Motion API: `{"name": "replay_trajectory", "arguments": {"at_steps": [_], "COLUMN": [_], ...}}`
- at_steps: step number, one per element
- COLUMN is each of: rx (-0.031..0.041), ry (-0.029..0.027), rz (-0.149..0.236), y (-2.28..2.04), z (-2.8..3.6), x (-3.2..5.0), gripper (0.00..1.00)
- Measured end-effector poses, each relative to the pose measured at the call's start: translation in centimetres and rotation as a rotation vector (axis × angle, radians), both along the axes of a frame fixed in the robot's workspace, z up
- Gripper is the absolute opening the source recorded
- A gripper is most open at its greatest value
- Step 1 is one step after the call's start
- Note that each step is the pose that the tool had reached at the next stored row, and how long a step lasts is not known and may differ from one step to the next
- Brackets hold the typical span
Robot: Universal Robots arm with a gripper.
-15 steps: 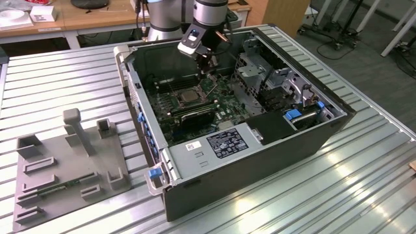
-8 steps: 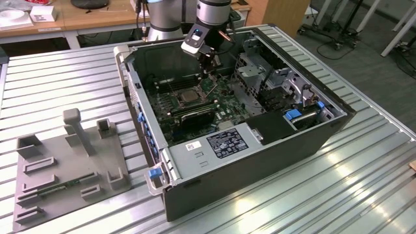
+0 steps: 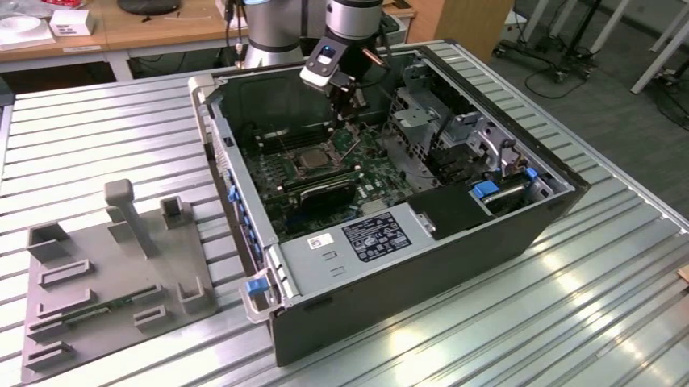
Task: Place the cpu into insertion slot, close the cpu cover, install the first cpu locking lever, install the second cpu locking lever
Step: 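Close the cpu cover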
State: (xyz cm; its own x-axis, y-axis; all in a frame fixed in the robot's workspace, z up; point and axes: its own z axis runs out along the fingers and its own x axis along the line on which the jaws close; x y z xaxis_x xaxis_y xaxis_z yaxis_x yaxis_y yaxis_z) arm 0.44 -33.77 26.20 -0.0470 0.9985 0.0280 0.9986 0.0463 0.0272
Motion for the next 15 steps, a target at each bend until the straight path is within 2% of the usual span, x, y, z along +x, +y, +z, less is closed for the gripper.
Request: {"name": "replay_trajectory", "arguments": {"at_steps": [8, 15], "rx": [0.0001, 0.0004], "ry": [0.0001, 0.0001], "rz": [0.000, 0.000], "y": [0.00, 0.00], "z": [0.01, -0.01], "x": [0.23, 1.43], "gripper": [0.11, 0.11]}}
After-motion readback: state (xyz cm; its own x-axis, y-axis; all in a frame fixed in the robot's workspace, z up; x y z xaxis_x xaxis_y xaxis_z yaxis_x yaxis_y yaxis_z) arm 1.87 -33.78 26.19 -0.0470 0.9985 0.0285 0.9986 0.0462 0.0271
